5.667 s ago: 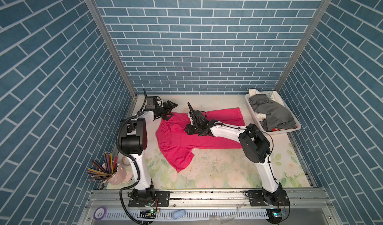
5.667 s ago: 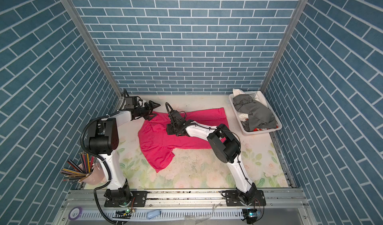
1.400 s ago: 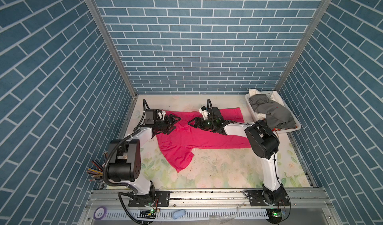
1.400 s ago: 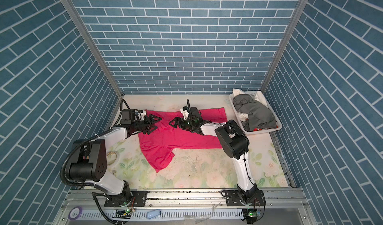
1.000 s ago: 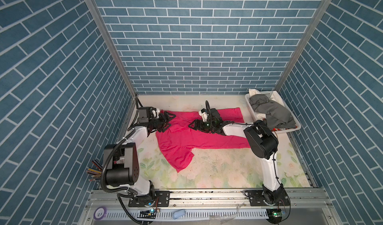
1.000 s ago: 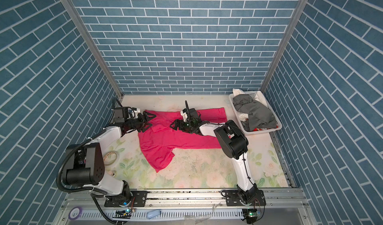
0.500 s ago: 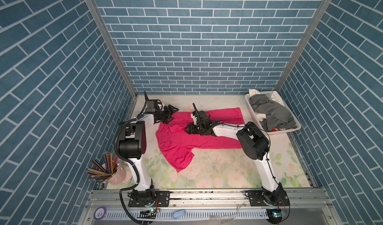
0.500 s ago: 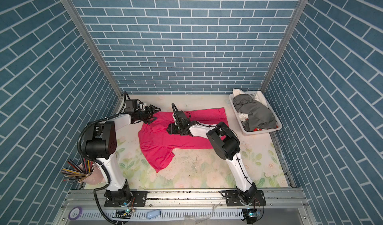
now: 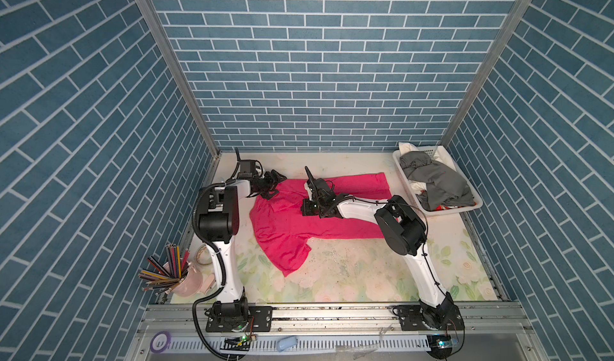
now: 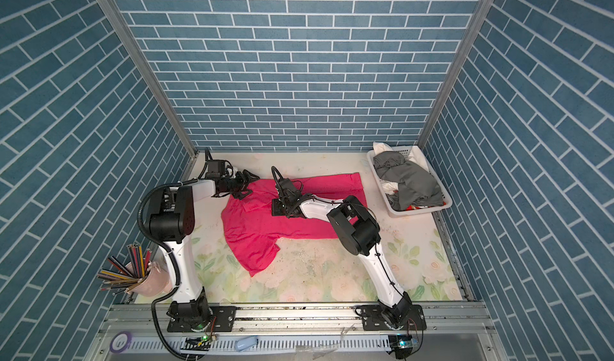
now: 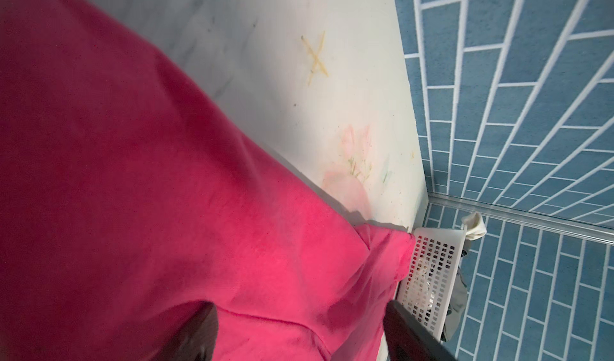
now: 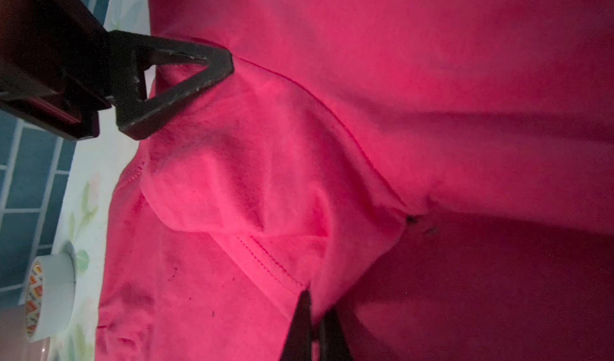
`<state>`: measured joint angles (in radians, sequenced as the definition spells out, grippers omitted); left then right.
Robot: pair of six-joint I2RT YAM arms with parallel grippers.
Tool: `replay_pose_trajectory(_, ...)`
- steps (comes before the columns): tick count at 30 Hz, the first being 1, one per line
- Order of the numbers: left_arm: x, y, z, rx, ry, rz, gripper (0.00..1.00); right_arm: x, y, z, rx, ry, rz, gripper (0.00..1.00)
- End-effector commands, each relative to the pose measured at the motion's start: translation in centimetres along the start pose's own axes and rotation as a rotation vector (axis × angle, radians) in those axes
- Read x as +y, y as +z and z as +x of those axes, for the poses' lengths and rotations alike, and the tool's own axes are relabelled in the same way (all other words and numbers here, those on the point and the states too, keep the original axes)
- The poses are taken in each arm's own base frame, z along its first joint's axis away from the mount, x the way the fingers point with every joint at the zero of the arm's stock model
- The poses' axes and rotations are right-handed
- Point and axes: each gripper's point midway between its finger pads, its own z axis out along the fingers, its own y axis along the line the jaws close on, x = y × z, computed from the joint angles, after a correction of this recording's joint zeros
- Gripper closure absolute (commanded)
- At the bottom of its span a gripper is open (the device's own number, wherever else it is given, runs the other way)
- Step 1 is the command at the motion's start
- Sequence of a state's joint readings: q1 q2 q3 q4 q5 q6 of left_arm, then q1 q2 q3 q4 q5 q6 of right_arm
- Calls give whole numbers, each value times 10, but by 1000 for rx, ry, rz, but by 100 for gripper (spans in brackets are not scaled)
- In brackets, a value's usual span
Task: Fold and stack the t-shirts
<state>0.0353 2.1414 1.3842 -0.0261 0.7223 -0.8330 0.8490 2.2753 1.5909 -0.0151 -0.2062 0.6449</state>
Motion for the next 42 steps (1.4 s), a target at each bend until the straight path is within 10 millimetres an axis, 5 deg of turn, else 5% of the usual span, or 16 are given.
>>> replay_pose_trajectory(1,40,12,-8,-10,-30,-103,19,23,-27,-14,-34,-41,-44,100)
replay_pose_trajectory(9,53,24,-21,-5,-21,-143,19,40,-65,-26,-44,-23,-162,100)
replay_pose_trajectory(18,59,30,-45,-16,27,-187,19,17,-58,-11,13,8,-135,89)
replay_pose_trajectory(22,57,37,-51,-9,54,-195,19,16,-65,-13,18,9,-152,56)
replay_pose_trajectory(26,48,34,-64,-19,122,-234,19,9,-94,-27,-26,1,-135,30)
replay_pose_trajectory(29,32,26,-73,-36,159,-244,19,-19,-120,-41,-79,10,-69,14)
replay_pose_trajectory(34,-9,6,-77,-71,242,-260,16,-112,-160,-73,-169,103,68,6)
replay_pose_trajectory(37,-32,-6,-63,-75,266,-254,14,-156,-169,-87,-192,152,106,3)
replay_pose_trajectory(42,-41,-11,-19,-19,200,-141,14,-195,-163,-108,-233,194,82,3)
